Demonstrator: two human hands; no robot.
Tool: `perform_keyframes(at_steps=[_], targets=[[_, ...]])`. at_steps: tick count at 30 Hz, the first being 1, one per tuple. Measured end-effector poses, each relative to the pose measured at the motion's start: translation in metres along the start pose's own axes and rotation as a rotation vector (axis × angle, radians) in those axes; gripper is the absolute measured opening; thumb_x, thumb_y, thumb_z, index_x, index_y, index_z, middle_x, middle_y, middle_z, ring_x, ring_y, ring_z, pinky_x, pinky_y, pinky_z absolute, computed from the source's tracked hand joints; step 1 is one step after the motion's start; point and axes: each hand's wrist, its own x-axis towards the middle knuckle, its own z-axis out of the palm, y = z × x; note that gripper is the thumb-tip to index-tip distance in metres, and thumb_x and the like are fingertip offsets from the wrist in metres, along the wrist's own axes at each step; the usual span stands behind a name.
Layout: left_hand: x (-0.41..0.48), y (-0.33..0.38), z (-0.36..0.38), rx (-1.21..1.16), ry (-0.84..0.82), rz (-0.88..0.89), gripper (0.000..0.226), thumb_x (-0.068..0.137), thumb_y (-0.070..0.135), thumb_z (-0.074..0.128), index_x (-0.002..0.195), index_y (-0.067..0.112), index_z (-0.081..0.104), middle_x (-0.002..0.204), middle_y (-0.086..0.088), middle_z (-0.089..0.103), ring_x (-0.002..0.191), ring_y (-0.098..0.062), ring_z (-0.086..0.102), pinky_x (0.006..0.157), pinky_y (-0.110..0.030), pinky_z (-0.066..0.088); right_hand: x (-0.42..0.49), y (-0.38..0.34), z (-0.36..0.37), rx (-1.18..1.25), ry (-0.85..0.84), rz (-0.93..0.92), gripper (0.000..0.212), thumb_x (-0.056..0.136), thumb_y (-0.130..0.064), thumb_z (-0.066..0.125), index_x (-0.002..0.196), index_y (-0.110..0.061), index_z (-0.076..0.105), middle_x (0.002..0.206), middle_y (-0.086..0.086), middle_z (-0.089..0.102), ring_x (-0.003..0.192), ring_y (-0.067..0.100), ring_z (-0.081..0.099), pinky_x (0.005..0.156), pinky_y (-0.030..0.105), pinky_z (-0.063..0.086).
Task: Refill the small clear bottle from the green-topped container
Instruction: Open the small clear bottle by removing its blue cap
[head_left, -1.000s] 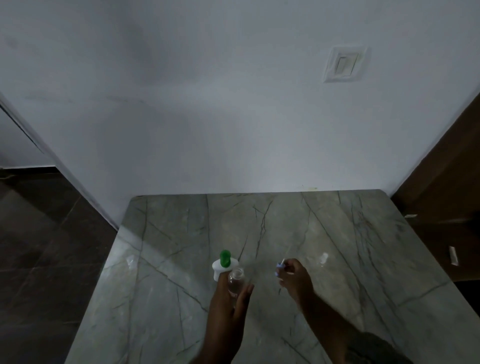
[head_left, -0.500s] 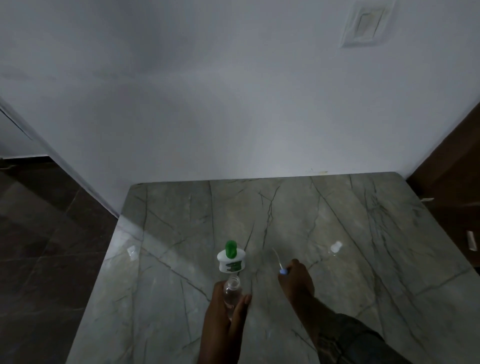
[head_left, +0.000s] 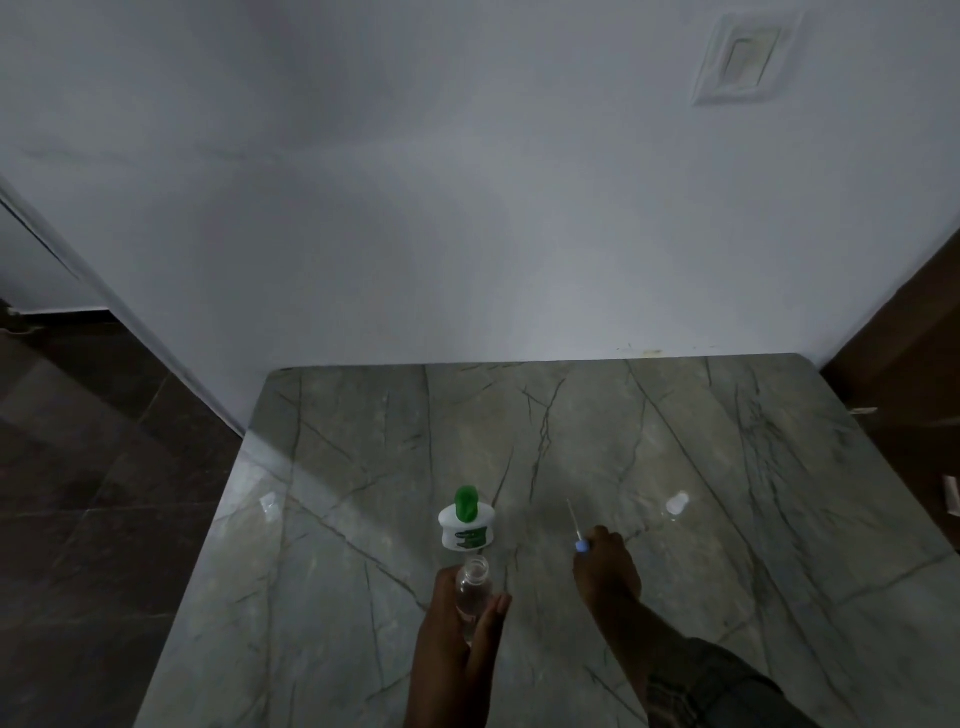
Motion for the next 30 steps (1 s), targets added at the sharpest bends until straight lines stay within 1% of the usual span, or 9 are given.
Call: perform_keyframes(at_steps=[4, 6, 8, 12, 15, 18, 22, 26, 30], targets=[[-0.001, -0.003, 0.0, 0.004, 0.016, -0.008, 0.014, 0.082, 0.031, 0.061, 0.086, 0.019, 0.057, 0.081, 0.014, 0.062, 0.067, -0.008, 0.063, 0.059, -0.009, 0.044, 0.002, -0.004, 0.002, 0.148, 0.029, -0.074, 0.008, 0.09, -0.026, 0.061, 0.093, -0.022, 0.055, 0.086, -0.004, 0.059, 0.084, 0.017, 0.063, 0.066, 0.025, 0.048], [-0.001, -0.005, 0.0, 0.003, 0.019, -0.014, 0.014, 0.08, 0.031, 0.06, 0.085, 0.019, 0.057, 0.082, 0.012, 0.062, 0.066, -0.009, 0.063, 0.058, -0.01, 0.045, 0.001, -0.009, 0.003, 0.172, 0.079, -0.086, 0.016, 0.087, -0.025, 0.064, 0.086, -0.025, 0.048, 0.076, -0.007, 0.054, 0.072, 0.014, 0.057, 0.054, 0.022, 0.039], [-0.002, -0.008, 0.0, 0.006, 0.011, -0.025, 0.014, 0.08, 0.033, 0.061, 0.086, 0.02, 0.057, 0.082, 0.013, 0.062, 0.068, -0.008, 0.063, 0.059, -0.01, 0.045, 0.0, -0.012, 0.003, 0.152, 0.092, -0.072, 0.018, 0.087, -0.027, 0.064, 0.084, -0.026, 0.047, 0.072, -0.007, 0.05, 0.067, 0.015, 0.051, 0.05, 0.02, 0.029], [-0.003, -0.012, -0.001, -0.004, 0.023, -0.061, 0.015, 0.078, 0.034, 0.062, 0.086, 0.022, 0.058, 0.076, 0.013, 0.064, 0.066, -0.006, 0.063, 0.059, -0.01, 0.045, 0.005, -0.011, 0.01, 0.112, 0.068, -0.065, 0.015, 0.087, -0.028, 0.064, 0.095, -0.017, 0.056, 0.085, 0.003, 0.062, 0.083, 0.024, 0.064, 0.061, 0.024, 0.04], [-0.003, -0.014, 0.0, 0.002, 0.02, -0.063, 0.016, 0.077, 0.035, 0.062, 0.085, 0.022, 0.058, 0.079, 0.016, 0.064, 0.066, -0.005, 0.063, 0.059, -0.009, 0.044, 0.004, -0.008, 0.012, 0.108, 0.066, -0.077, 0.013, 0.088, -0.029, 0.062, 0.093, -0.02, 0.055, 0.085, 0.004, 0.063, 0.083, 0.025, 0.064, 0.063, 0.027, 0.043], [-0.004, -0.015, -0.001, 0.001, 0.021, -0.073, 0.017, 0.077, 0.035, 0.063, 0.085, 0.02, 0.059, 0.069, 0.005, 0.062, 0.063, -0.005, 0.062, 0.059, -0.01, 0.044, 0.003, -0.006, 0.014, 0.159, 0.071, -0.112, 0.01, 0.086, -0.024, 0.064, 0.091, -0.02, 0.057, 0.088, 0.001, 0.065, 0.088, 0.023, 0.065, 0.071, 0.027, 0.047], [-0.004, -0.015, -0.001, 0.004, 0.018, -0.06, 0.016, 0.077, 0.032, 0.063, 0.085, 0.019, 0.059, 0.066, 0.003, 0.06, 0.064, -0.006, 0.063, 0.058, -0.009, 0.043, 0.003, -0.007, 0.014, 0.198, 0.062, -0.1, 0.022, 0.085, -0.02, 0.068, 0.105, -0.014, 0.063, 0.102, 0.005, 0.067, 0.1, 0.023, 0.064, 0.082, 0.026, 0.047], [-0.004, -0.014, 0.0, 0.002, 0.006, -0.069, 0.018, 0.077, 0.035, 0.061, 0.085, 0.02, 0.058, 0.066, 0.0, 0.059, 0.069, -0.004, 0.063, 0.06, -0.007, 0.044, 0.003, -0.012, 0.013, 0.204, 0.029, -0.081, 0.022, 0.088, -0.022, 0.065, 0.107, -0.011, 0.061, 0.105, 0.009, 0.063, 0.1, 0.026, 0.064, 0.083, 0.032, 0.052], [-0.004, -0.016, 0.0, 0.022, -0.003, -0.063, 0.017, 0.078, 0.036, 0.06, 0.085, 0.021, 0.058, 0.067, 0.003, 0.058, 0.07, -0.002, 0.062, 0.061, -0.007, 0.042, 0.004, -0.022, 0.009, 0.07, -0.084, -0.104, 0.041, 0.089, -0.03, 0.064, 0.125, -0.017, 0.047, 0.111, 0.002, 0.065, 0.097, 0.016, 0.064, 0.074, 0.026, 0.05]])
